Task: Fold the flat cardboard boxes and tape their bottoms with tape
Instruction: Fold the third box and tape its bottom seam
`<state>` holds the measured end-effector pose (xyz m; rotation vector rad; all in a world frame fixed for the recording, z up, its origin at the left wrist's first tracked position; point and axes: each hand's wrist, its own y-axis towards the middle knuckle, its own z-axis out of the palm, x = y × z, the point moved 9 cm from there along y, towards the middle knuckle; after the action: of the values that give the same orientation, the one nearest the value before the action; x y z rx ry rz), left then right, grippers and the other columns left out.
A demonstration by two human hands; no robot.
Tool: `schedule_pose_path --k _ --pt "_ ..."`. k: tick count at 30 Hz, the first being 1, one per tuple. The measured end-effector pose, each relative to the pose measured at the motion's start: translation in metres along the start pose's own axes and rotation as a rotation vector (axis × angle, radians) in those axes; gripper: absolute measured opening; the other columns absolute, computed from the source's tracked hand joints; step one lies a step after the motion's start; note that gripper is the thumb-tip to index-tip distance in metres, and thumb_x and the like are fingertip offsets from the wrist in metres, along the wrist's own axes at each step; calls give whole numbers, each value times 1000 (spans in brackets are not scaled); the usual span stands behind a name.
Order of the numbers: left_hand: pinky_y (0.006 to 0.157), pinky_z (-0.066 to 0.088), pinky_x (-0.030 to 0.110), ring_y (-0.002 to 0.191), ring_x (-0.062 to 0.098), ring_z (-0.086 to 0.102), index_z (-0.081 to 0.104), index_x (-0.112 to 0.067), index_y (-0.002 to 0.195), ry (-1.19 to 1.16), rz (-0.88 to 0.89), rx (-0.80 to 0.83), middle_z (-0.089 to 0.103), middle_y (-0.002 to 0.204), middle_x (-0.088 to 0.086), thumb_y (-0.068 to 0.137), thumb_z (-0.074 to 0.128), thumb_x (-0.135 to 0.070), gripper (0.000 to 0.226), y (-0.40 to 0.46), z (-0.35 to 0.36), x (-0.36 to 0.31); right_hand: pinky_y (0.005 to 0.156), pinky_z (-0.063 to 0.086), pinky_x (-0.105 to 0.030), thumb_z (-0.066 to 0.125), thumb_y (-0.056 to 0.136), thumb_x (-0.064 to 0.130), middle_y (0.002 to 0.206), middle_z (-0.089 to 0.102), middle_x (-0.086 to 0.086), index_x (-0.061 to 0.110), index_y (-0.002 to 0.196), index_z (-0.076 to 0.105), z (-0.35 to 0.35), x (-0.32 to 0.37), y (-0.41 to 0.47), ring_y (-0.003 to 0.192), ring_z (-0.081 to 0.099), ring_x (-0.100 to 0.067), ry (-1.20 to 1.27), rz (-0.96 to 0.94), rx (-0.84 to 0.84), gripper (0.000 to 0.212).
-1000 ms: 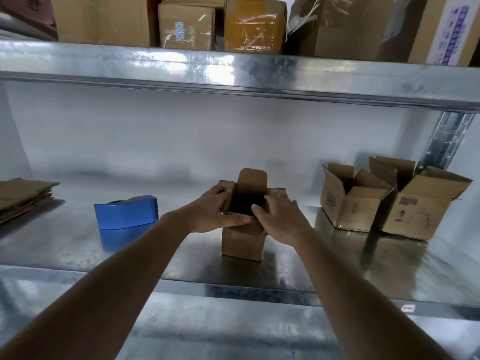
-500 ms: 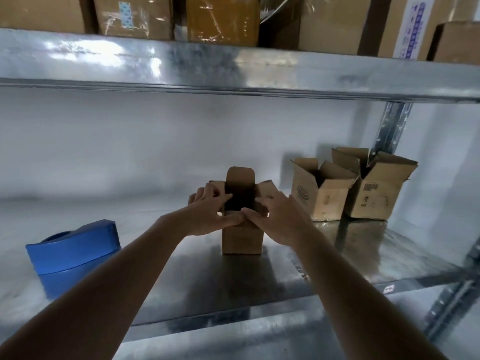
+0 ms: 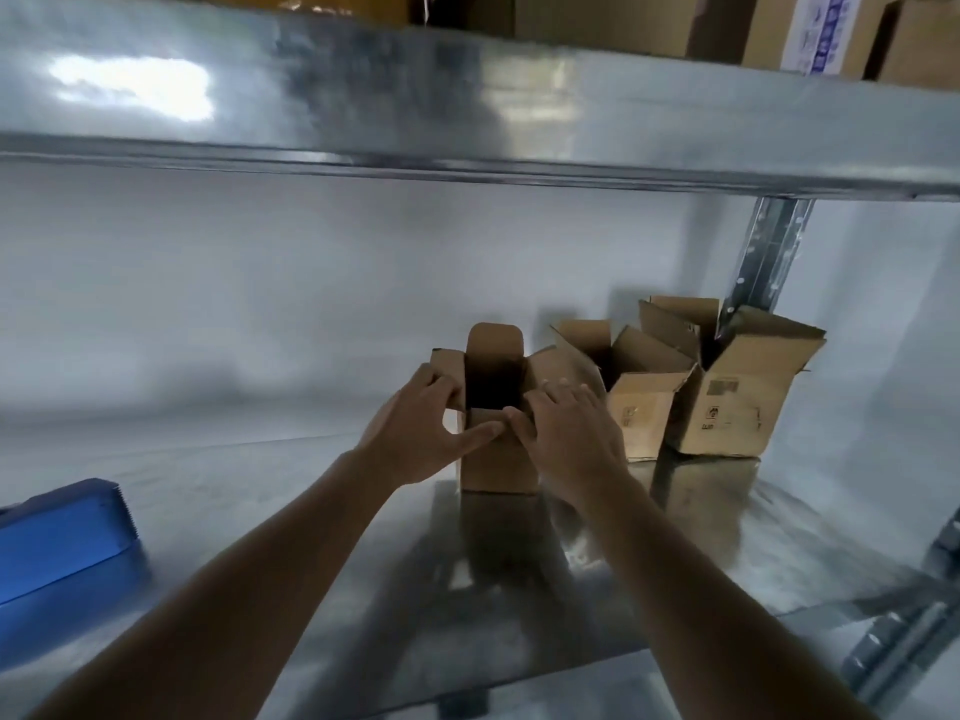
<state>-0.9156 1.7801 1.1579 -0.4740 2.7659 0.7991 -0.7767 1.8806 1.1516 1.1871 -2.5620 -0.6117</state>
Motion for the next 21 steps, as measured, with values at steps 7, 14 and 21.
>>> schedule_pose_path --k 7,14,21 --pt "83 56 28 99 10 59 63 -27 110 51 -61 -35 58 124 -10 77 39 -91 76 13 13 -13 101 47 -35 28 109 49 126 65 2 26 120 67 4 -19 13 125 56 -20 85 -45 -69 46" --pt "90 57 33 106 13 61 66 -24 121 104 -99 0 61 131 -7 85 36 -87 78 19 18 -23 95 47 -28 37 111 39 116 70 5 25 120 69 2 -28 23 112 62 -15 147 -78 -131 36" --pt "98 52 33 117 16 59 67 -20 131 121 -78 84 60 138 -5 97 47 -69 63 24 19 -36 97 50 -30 40 111 36 117 71 4 23 124 70 -1 -39 22 110 64 -15 185 -120 -108 35"
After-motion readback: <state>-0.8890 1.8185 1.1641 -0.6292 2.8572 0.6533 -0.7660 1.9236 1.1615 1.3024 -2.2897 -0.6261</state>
